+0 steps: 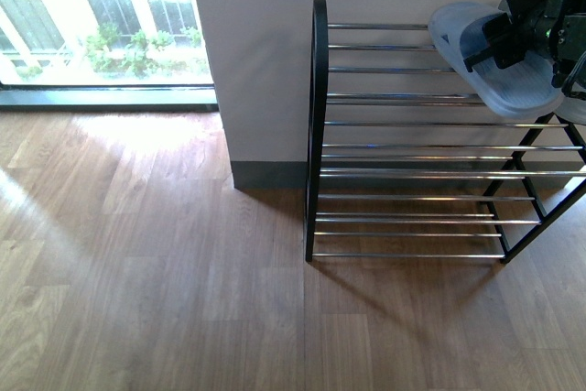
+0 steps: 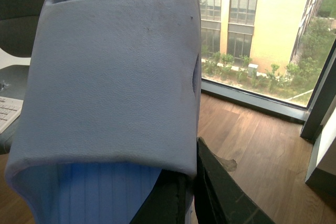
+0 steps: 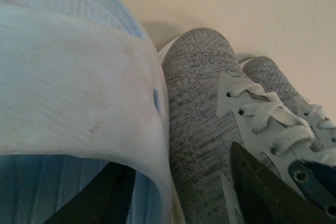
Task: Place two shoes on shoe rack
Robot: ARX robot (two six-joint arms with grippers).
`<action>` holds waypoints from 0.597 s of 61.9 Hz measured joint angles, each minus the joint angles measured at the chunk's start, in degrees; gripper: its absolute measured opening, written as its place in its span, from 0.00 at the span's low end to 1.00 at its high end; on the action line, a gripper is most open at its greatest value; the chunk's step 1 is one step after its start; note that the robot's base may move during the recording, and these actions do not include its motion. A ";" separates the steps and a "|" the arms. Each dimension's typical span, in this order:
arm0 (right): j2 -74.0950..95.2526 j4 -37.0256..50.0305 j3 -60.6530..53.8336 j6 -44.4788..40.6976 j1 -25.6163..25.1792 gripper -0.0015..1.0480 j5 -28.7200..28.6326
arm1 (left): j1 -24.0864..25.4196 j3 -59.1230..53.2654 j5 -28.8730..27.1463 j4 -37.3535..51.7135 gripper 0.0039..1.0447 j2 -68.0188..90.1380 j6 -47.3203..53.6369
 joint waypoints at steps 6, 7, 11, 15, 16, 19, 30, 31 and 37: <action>-3.21 1.46 -3.89 1.79 -0.33 0.65 -1.20 | 0.00 0.00 0.00 0.00 0.01 0.00 0.00; -3.76 1.68 -4.48 1.95 -0.39 0.67 -1.49 | 0.00 0.00 0.00 0.00 0.01 0.00 0.00; -8.96 2.25 -9.73 4.98 -0.96 0.80 -4.11 | 0.00 0.00 0.00 0.00 0.01 0.00 0.00; -14.69 2.25 -14.78 9.27 -2.08 0.91 -7.30 | 0.00 0.00 0.00 0.00 0.01 0.00 0.00; -16.35 2.29 -16.24 10.32 -2.51 0.93 -8.15 | 0.00 0.00 0.00 0.00 0.01 0.00 0.00; -19.76 3.02 -19.43 13.31 -3.63 0.92 -9.79 | 0.00 0.00 0.00 0.00 0.01 0.00 0.00; -25.94 18.34 -30.60 23.32 -7.39 0.79 -17.86 | 0.00 0.00 0.00 0.00 0.01 -0.02 0.00; -26.29 21.14 -32.33 24.79 -7.54 0.76 -18.84 | 0.00 0.00 -0.02 0.00 0.01 -0.02 0.00; -28.68 27.76 -39.41 27.69 -7.08 0.63 -20.52 | 0.00 0.00 0.07 0.00 0.01 0.00 0.00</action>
